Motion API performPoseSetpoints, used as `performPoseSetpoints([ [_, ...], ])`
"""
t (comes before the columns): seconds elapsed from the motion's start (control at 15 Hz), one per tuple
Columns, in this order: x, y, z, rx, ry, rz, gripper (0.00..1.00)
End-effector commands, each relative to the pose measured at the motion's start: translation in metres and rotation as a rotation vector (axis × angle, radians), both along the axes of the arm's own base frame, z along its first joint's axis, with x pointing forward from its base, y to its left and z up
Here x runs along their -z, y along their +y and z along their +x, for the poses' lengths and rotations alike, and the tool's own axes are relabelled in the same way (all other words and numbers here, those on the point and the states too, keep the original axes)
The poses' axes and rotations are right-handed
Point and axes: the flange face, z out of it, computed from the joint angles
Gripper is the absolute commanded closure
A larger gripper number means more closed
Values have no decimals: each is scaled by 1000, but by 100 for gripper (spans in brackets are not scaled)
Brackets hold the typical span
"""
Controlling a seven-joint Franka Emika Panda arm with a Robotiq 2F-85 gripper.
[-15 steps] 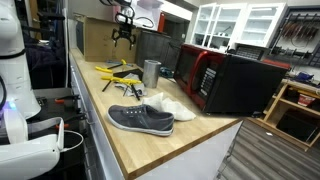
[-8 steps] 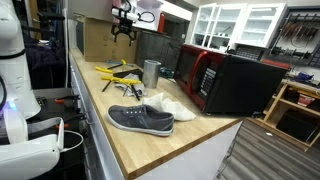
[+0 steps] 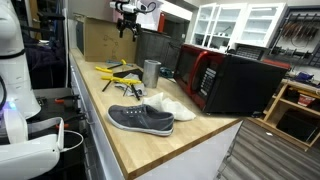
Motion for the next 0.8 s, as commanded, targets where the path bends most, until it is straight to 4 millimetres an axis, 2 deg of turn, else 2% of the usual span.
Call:
performPoseSetpoints([
  [0.0,-26,-7,-19,191,-48,22,0],
  [0.33,-50,-8,-32,389,-83,48,0],
  [0.73,-62,-12,-41,536,-95,68,0],
])
